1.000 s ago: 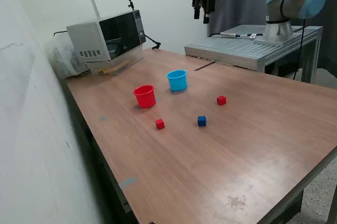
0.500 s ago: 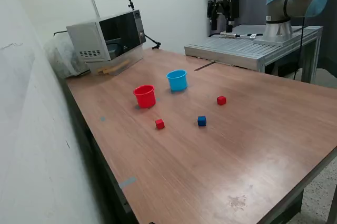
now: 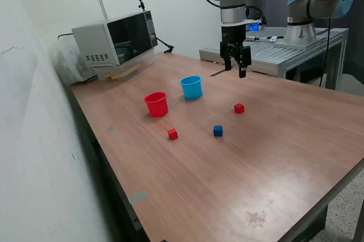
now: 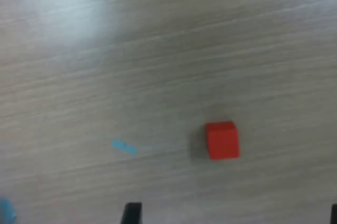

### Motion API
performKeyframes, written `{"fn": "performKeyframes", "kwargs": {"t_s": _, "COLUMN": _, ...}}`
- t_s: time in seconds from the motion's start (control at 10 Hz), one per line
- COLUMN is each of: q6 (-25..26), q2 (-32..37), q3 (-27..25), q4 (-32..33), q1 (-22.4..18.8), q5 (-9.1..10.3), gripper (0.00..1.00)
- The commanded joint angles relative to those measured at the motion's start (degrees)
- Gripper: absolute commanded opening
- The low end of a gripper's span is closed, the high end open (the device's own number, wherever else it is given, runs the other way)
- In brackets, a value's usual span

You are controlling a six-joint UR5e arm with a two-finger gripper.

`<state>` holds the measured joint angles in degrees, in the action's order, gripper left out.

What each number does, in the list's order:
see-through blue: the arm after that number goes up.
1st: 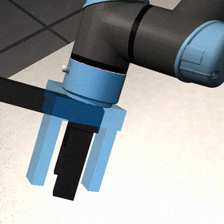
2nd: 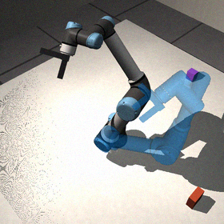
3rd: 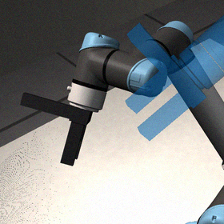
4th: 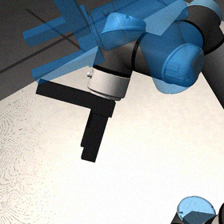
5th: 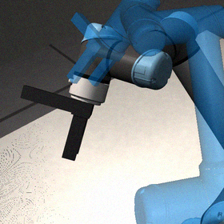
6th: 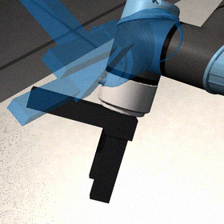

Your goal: Place red objects in the red bin, and blue objects in the blue bin.

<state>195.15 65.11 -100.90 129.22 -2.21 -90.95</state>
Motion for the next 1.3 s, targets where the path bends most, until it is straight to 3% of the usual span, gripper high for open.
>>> {"fn": "performKeyframes", "kwargs": {"t_s": 0.0, "q6": 0.05, "q2": -2.36, "q3": -1.4, "q4": 2.88, "q1": 0.27, "q5": -0.1, "gripper": 1.0}}
{"fn": "performKeyframes", "kwargs": {"t_s": 0.6, "q6": 0.05, "q2": -4.55, "q3": -1.76, "q4": 5.51, "q1": -2.71, "q5": 0.08, "gripper": 1.0}}
{"fn": "performKeyframes", "kwargs": {"t_s": 1.2, "q6": 0.05, "q2": -10.27, "q3": -0.8, "q4": 8.07, "q1": -1.84, "q5": -0.1, "gripper": 1.0}}
